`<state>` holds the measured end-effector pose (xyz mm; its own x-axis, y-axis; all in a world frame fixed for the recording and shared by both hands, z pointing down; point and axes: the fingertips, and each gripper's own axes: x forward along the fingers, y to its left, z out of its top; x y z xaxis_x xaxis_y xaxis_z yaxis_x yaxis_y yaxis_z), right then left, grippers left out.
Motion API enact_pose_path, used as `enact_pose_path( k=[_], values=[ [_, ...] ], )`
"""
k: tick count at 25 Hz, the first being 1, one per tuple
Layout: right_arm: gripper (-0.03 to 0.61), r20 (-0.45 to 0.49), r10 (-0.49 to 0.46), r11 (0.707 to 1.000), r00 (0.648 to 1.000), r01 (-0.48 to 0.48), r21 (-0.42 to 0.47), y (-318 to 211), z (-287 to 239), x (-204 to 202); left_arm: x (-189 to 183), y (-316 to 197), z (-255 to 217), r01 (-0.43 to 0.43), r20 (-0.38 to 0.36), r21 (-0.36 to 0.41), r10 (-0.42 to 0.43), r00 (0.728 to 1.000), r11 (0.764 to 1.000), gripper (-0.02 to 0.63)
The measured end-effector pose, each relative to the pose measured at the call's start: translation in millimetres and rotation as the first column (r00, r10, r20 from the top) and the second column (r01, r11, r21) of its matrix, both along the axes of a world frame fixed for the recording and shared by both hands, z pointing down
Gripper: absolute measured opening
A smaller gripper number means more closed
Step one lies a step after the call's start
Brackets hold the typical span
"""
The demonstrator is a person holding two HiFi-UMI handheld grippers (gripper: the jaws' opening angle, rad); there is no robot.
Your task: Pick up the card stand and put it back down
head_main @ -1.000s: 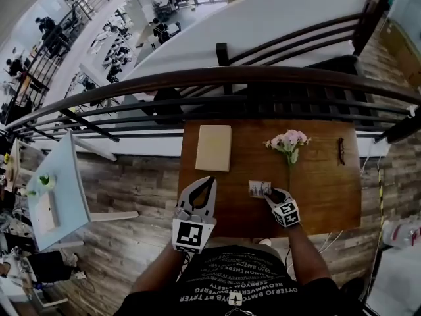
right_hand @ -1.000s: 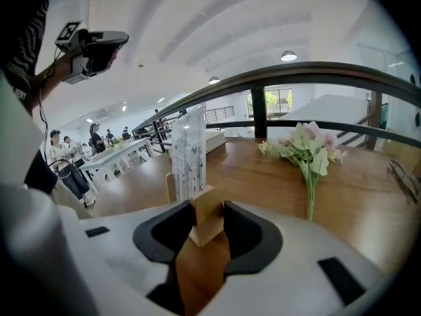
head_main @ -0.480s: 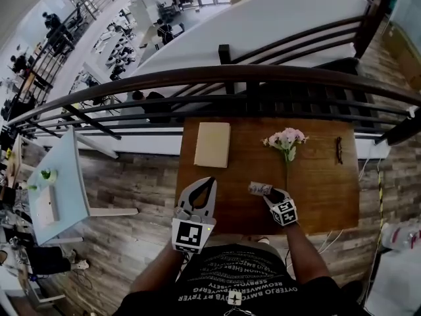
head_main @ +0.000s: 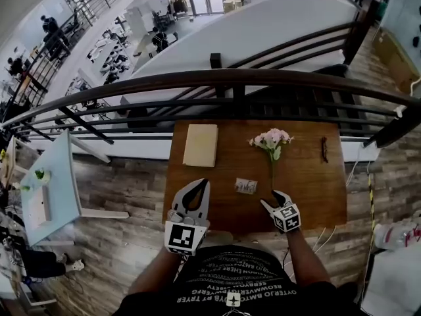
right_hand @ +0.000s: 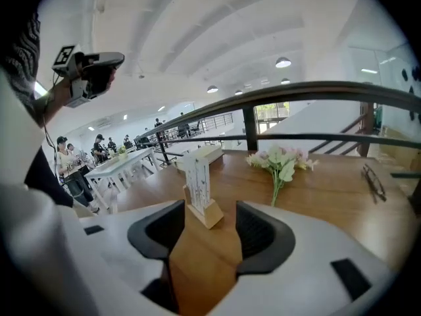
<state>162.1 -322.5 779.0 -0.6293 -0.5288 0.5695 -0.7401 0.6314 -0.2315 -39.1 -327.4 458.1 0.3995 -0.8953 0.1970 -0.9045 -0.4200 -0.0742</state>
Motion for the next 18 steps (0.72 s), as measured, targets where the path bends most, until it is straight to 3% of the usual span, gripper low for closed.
enact_pose_path(
  k=[5, 7, 8, 18],
  values=[
    [0.174, 0.011, -0.013, 0.991, 1.000, 0.011, 0.136, 5.5, -75.6, 14.1, 11.6, 17.0, -16.7, 0.028, -0.017, 0.057, -0.027, 0.999, 0.998, 0.023],
    [0.051, 0.019, -0.002, 0.980, 1.000, -0.002, 0.197, 6.4, -111.7, 20.3, 17.1, 23.6, -19.3, 0.033, 0.003, 0.069, -0.033, 0.999, 0.997, 0.023],
    [0.025, 0.027, 0.004, 0.974, 1.000, -0.010, 0.225, 7.1, -129.2, 23.3, 19.9, 27.2, -21.3, 0.037, 0.007, 0.076, -0.038, 0.999, 0.996, 0.023],
    [0.014, 0.080, 0.001, 0.907, 0.997, -0.035, 0.421, 23.7, -263.9, 41.6, 48.2, 74.7, -38.4, 0.062, -0.008, 0.105, -0.061, 0.998, 0.993, 0.023]
  ],
)
